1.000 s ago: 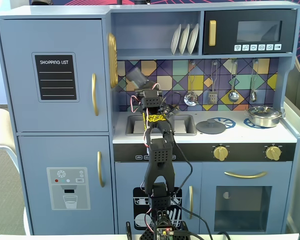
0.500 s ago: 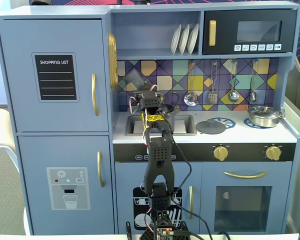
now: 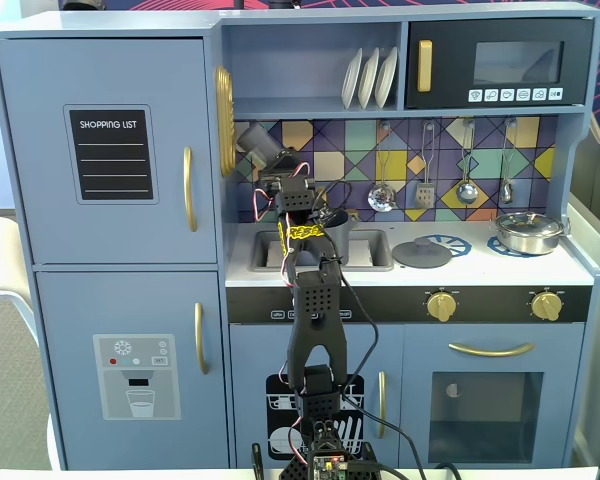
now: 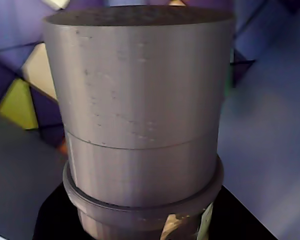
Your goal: Put salt in the gray recipient
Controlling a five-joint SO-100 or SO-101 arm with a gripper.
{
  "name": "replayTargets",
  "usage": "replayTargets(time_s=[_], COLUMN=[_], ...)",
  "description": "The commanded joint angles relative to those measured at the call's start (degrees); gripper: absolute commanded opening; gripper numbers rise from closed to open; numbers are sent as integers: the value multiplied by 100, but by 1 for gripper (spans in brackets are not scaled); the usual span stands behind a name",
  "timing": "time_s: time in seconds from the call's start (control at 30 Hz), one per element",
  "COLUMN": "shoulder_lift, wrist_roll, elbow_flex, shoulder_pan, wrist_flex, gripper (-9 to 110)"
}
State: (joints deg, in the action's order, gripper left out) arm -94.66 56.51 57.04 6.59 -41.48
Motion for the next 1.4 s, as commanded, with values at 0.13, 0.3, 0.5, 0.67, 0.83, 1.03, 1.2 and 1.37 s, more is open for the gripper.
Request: replayTargets(time_s=[0.13,0.3,0.5,0.67,0.83,1.03,1.2,1.37], shoulder_lift=[-835,-817,-193,-105,-615,-949,-967,-817], wrist_roll=[9,0,-343,-1415,-3393,-6812,-9844,-12771], elbow_flex=[1020,1107,-237,-598,141,729,712,782], shoulder_pan=[-589,-554,-211,-492,-1538,-3287,-4518,-5282], wrist_flex=[-70,105,149,105,-35,-123,97,404], gripper=[0,0,0,0,0,0,0,0])
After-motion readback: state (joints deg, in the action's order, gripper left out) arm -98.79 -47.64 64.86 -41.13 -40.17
